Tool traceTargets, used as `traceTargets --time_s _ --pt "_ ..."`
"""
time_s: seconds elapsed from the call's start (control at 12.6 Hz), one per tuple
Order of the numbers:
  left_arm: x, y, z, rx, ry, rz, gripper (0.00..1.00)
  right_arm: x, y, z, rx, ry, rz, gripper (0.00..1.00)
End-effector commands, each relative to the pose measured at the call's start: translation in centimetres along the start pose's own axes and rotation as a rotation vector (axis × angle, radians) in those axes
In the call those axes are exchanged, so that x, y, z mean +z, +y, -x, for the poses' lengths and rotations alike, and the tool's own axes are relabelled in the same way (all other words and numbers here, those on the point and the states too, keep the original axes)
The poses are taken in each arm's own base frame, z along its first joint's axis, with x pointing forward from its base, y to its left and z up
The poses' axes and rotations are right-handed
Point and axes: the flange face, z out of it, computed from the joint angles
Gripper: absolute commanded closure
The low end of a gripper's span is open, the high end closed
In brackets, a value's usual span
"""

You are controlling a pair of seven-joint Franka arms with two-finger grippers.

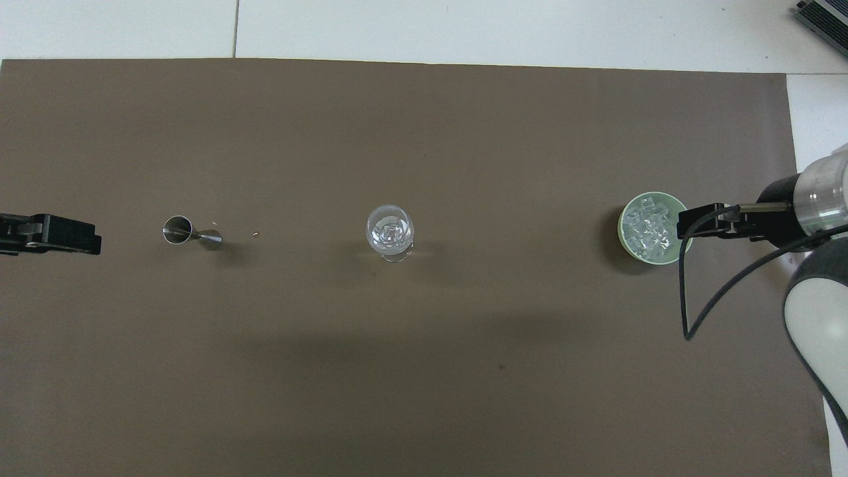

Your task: Pour wine and add ice with both arms

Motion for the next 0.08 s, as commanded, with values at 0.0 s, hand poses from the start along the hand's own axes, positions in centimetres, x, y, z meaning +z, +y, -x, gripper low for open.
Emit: traceTargets --time_s 0.0 --pt "-0.02 0.0 0.71 0.004 -0.009 0.007 0.0 -0.11 0.69 0.58 -0.02 0.005 0.009 0.0"
